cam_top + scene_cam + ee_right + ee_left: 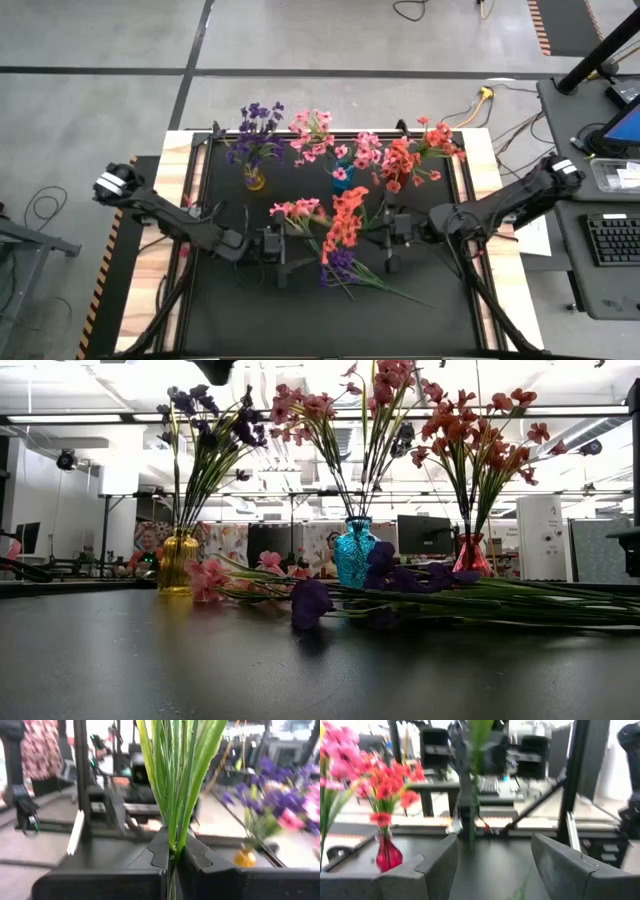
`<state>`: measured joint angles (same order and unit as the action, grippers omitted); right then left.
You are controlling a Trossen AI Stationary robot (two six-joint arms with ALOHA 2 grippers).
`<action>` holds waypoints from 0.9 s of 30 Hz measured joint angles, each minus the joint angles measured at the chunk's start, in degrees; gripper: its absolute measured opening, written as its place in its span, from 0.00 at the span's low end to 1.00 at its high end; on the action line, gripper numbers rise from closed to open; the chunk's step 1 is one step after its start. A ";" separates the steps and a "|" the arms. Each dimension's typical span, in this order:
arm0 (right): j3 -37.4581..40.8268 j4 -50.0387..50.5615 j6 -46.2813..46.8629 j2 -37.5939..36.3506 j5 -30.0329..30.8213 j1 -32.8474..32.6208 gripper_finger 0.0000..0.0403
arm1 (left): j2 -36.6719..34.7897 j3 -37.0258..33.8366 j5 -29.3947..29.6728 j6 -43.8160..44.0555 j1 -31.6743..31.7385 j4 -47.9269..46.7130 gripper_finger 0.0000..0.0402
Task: Sort flowers into vase by color
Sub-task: Put the orange flower into the red vase
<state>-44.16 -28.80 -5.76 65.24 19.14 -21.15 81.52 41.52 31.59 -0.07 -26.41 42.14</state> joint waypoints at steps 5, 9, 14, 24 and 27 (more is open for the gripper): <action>-0.04 -19.53 -4.21 7.65 -1.03 -0.59 0.03 | 6.10 2.18 -0.23 -1.91 2.38 8.57 0.59; -0.04 -26.33 -5.89 11.01 -3.36 -0.61 0.03 | 10.56 7.98 -0.70 -4.33 3.34 7.61 0.59; -0.28 -26.92 -6.35 11.70 -3.58 -0.61 0.03 | 14.82 16.08 -0.90 -8.04 3.27 0.88 0.58; -0.31 -26.18 -6.83 11.33 -4.19 -0.61 0.03 | 16.35 20.70 -0.54 -8.05 3.39 -4.62 0.22; -0.33 -24.17 -5.86 11.27 -4.35 -0.63 0.03 | 16.25 20.68 -0.46 -7.82 3.42 -5.25 0.05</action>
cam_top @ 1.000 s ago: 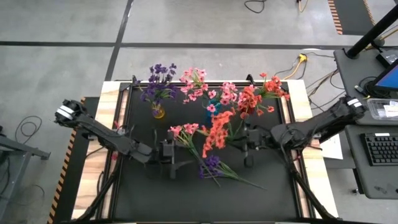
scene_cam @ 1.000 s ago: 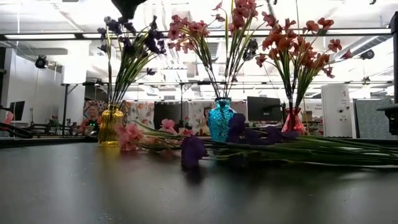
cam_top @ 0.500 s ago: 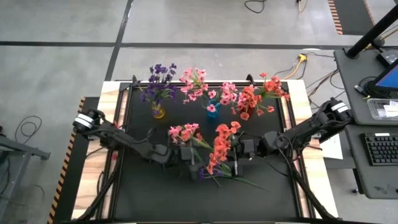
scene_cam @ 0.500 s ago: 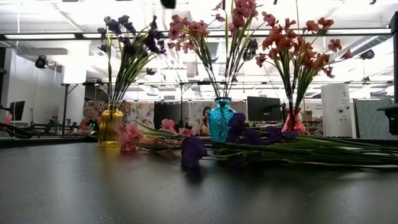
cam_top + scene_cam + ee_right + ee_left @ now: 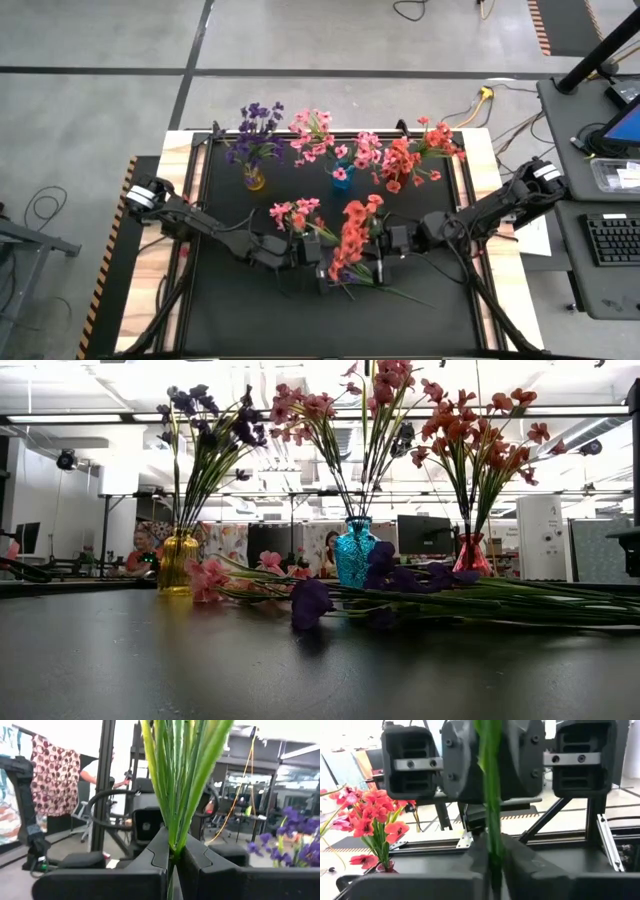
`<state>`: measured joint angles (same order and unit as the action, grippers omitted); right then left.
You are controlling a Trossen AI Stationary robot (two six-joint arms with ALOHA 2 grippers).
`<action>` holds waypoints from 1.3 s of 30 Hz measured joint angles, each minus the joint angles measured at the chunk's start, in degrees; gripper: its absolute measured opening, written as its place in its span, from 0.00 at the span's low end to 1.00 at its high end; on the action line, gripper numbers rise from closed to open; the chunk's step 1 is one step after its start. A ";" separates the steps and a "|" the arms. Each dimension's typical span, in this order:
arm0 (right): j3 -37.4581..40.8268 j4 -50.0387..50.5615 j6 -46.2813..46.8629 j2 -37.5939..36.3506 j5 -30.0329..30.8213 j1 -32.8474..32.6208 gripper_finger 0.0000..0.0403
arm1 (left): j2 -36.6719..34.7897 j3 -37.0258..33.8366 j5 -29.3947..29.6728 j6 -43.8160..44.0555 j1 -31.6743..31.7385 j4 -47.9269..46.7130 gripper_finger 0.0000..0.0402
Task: Sort flowers into vase by color
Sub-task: Put the orange flower into the red vase
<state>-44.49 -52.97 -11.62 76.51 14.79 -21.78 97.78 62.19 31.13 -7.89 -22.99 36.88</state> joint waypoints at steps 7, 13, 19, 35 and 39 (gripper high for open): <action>0.00 6.33 5.45 -1.72 0.88 -0.37 0.10 | -0.07 -0.09 0.02 1.95 -0.02 -1.73 0.01; 0.00 14.49 4.57 -4.72 6.83 -1.65 0.31 | -0.90 -0.09 1.39 2.87 -0.70 -6.44 0.00; 0.00 27.34 6.16 -9.62 14.14 -2.92 0.52 | -4.16 -0.09 12.77 3.97 -2.20 -17.81 0.00; 0.00 14.28 6.57 -4.19 15.31 -2.28 0.69 | -4.70 -0.09 14.40 7.42 -0.69 -22.15 0.00; -0.62 10.47 4.62 -3.23 15.10 -1.81 0.67 | -4.40 -0.09 14.42 6.99 -0.46 -20.29 0.00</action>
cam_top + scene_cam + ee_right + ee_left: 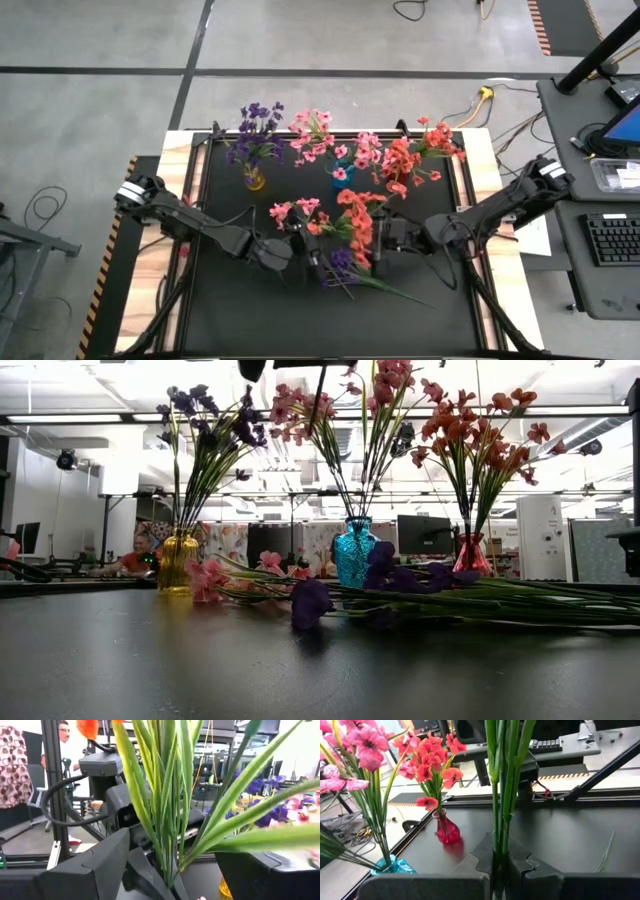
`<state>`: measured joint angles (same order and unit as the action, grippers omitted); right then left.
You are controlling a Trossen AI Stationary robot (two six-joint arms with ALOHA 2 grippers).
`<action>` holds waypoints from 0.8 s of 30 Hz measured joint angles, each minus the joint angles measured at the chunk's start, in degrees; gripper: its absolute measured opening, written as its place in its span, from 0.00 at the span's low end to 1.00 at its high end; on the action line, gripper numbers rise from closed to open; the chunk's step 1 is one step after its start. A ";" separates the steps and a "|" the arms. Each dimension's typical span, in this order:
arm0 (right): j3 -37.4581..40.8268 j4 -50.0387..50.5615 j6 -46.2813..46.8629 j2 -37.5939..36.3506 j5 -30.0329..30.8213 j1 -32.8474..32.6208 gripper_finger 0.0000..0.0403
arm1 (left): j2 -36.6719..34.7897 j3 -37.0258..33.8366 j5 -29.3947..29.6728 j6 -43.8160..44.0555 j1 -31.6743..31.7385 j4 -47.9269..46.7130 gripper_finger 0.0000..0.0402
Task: Sort flowers into vase by color
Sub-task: Put the orange flower into the red vase
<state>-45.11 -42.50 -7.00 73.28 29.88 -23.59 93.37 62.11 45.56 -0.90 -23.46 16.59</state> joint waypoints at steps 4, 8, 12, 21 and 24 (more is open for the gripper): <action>-1.67 0.40 0.82 2.71 -0.23 0.26 0.65 | 0.23 0.00 -0.06 -0.53 0.26 2.10 0.00; -4.27 1.78 0.03 5.50 0.20 0.39 0.62 | 0.23 0.00 -0.02 -0.51 0.71 2.77 0.00; -7.32 6.95 -0.07 6.25 2.66 0.37 0.56 | 0.23 0.00 -0.03 -0.66 0.64 2.77 0.00; -11.14 17.91 2.47 5.59 4.68 0.36 0.15 | 0.23 0.00 -0.05 -0.12 0.63 3.20 0.04; -11.80 21.22 2.78 5.31 4.66 0.10 0.05 | 0.22 0.02 -1.76 -0.06 0.63 3.15 0.11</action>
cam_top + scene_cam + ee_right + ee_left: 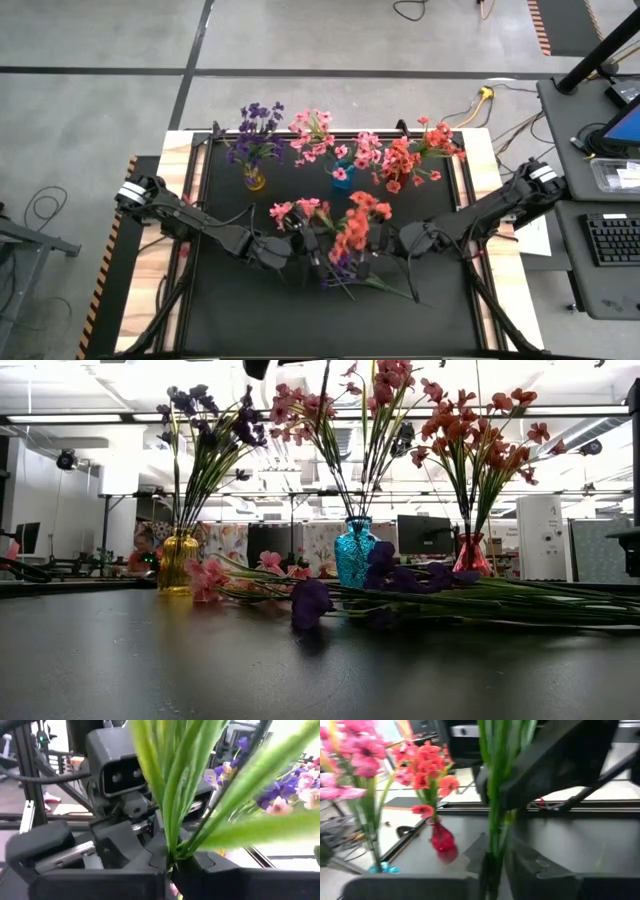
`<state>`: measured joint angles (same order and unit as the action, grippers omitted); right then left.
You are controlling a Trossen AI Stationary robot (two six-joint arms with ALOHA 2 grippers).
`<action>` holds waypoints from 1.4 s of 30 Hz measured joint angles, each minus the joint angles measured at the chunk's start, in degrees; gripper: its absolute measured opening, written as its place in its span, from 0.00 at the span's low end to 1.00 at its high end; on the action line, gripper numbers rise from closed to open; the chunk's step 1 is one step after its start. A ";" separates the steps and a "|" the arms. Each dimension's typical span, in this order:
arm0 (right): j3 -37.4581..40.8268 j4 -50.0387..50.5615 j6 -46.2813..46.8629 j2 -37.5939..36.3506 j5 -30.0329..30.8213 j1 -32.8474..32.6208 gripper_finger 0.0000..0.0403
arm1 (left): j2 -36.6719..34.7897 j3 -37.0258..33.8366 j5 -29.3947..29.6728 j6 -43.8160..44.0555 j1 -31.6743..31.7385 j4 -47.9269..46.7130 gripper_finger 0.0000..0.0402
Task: Sort flowers into vase by color
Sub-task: Put the orange flower into the red vase
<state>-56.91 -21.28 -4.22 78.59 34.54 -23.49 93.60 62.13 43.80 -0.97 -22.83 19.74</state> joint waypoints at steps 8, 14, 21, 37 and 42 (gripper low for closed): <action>-5.22 19.84 9.76 -3.61 0.02 -0.26 0.04 | -4.12 0.09 -3.24 -0.38 -0.13 -5.23 0.41; -11.69 53.30 28.14 -7.32 5.17 -2.81 0.04 | -11.62 0.09 -2.66 0.02 -0.22 -16.85 0.51; -9.21 81.50 56.03 -11.16 21.90 -8.41 0.04 | -18.64 0.09 0.91 -2.77 -0.20 -24.85 0.51; 12.24 63.54 66.49 -28.55 37.66 -0.68 0.03 | -21.77 -0.46 15.55 -6.72 0.40 -36.29 0.50; 12.98 62.76 65.83 -29.84 38.00 0.78 0.03 | -22.19 -2.18 15.57 -5.65 1.96 -38.83 0.50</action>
<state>-43.93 41.47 61.61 48.75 72.55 -22.71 71.40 59.95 59.37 -6.62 -20.87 -19.09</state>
